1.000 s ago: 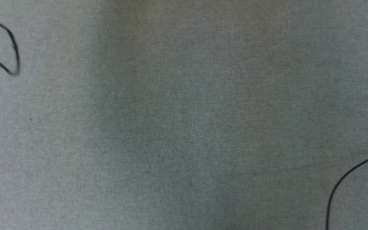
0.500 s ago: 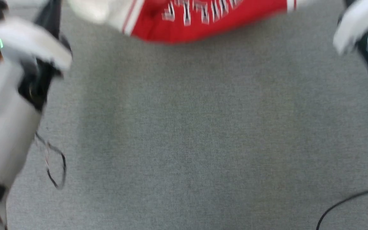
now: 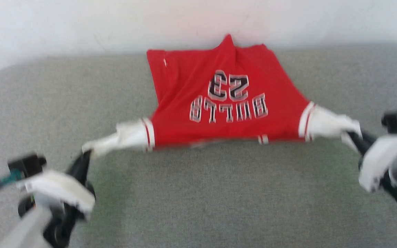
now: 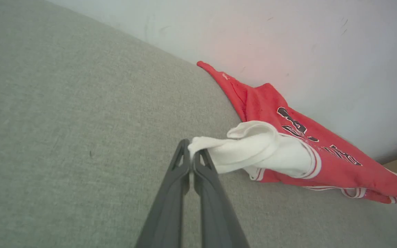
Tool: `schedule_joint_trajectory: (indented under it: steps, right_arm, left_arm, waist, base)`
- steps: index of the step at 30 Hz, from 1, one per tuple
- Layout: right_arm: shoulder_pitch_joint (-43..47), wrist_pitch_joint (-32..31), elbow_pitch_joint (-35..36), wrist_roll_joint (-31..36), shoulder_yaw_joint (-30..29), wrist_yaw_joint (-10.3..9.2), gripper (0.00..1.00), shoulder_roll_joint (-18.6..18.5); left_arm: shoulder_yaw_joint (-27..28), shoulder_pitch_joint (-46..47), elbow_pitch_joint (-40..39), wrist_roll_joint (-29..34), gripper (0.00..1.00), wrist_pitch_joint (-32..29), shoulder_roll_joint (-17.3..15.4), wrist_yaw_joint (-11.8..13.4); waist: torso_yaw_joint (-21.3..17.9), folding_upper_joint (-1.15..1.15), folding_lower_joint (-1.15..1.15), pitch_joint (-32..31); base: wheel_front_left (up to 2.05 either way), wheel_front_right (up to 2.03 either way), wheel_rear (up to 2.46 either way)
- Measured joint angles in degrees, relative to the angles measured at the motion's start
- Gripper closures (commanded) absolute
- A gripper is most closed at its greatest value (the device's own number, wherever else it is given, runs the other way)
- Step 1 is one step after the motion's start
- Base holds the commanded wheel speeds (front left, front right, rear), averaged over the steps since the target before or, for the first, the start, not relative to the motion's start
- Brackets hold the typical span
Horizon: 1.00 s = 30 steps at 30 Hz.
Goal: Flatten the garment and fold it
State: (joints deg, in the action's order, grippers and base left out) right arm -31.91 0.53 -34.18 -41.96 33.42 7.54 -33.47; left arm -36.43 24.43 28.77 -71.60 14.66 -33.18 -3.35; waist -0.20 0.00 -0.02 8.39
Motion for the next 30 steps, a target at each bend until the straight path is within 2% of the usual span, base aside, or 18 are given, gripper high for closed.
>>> schedule_joint_trajectory:
  steps: [7,14,20,27,28,29,30]
  right_arm:
    - [15.4,-4.4,7.9,-2.9,-1.8,0.01,1.0,-4.1]
    - [29.4,-9.7,14.2,-3.8,-5.6,0.04,1.0,-6.1]
    - [39.5,-13.8,18.4,-3.8,-9.8,0.08,1.0,-6.1]
    - [47.7,-19.7,24.0,-3.1,-13.7,0.08,1.0,-5.7]
    - [48.0,-19.9,24.7,-2.7,-14.9,0.08,0.78,-5.4]
    - [48.1,-20.2,25.4,-2.3,-16.1,0.08,0.21,-5.1]
    - [48.1,-20.3,26.2,-1.6,-17.3,0.07,0.0,-4.8]
  left_arm:
    - [2.2,-14.9,-8.5,0.2,1.0,0.0,-2.2,4.8]
    - [5.6,-27.6,-16.5,0.4,1.0,0.0,-3.4,9.0]
    - [8.2,-37.4,-22.2,0.5,1.0,0.0,-4.4,11.7]
    - [9.4,-42.5,-26.0,0.8,1.0,0.0,-4.8,13.8]
    - [9.4,-42.7,-26.3,0.8,1.0,0.0,-4.8,14.0]
    - [9.5,-42.8,-26.5,1.1,1.0,0.0,-4.8,14.1]
    - [9.4,-42.8,-26.8,1.4,1.0,0.0,-4.8,14.5]
  waist:
    - [-0.2,0.0,0.0,-5.2]
    - [-0.5,0.0,0.01,-8.1]
    - [-0.4,0.0,0.01,-9.4]
    - [0.7,0.0,0.02,-10.2]
    - [0.8,0.0,0.02,-10.4]
    - [0.9,0.0,0.02,-10.4]
    - [1.0,0.0,0.02,-10.5]
  base:
    - [0.0,0.0,0.0]
    - [0.0,0.0,0.0]
    - [0.0,0.0,0.0]
    - [0.0,0.0,0.0]
    - [0.0,0.0,0.0]
    - [0.0,0.0,0.0]
    - [0.0,0.0,0.0]
